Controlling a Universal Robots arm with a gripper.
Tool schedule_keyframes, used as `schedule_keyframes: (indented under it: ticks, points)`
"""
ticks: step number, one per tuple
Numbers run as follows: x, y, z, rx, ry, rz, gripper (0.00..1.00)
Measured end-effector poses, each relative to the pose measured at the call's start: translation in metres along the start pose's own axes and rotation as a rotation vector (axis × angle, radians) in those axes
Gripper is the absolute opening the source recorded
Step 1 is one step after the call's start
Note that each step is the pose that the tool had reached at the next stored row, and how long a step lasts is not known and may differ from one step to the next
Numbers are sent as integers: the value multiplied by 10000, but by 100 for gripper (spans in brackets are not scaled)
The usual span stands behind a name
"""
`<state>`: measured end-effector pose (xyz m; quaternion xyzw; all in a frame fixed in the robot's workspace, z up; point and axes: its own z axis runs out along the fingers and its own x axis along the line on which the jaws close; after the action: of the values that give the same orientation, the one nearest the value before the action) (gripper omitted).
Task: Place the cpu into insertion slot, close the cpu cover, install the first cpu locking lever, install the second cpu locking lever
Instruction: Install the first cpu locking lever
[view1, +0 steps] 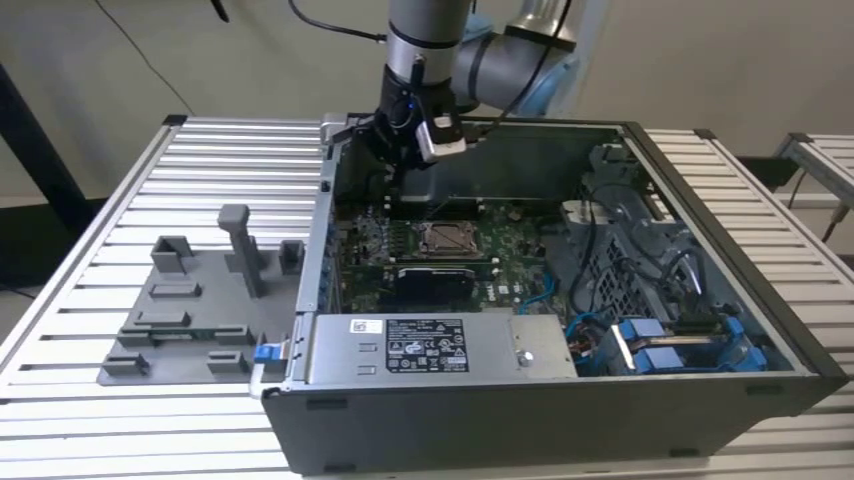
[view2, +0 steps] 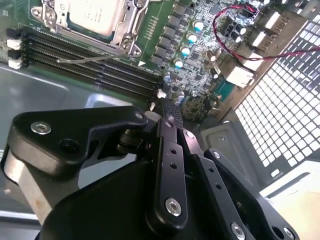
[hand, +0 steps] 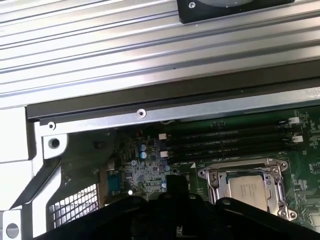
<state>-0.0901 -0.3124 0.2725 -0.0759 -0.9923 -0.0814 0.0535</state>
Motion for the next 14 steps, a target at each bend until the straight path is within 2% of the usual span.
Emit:
schedule_keyframes:
  ticks: [3,5,14]
  points:
    - [-4,-4,-2,5,1,-35,11]
    - [-7,-12,-3,5,-23,-78,11]
    - [-45,-92,-1,-27,-347,-317,11]
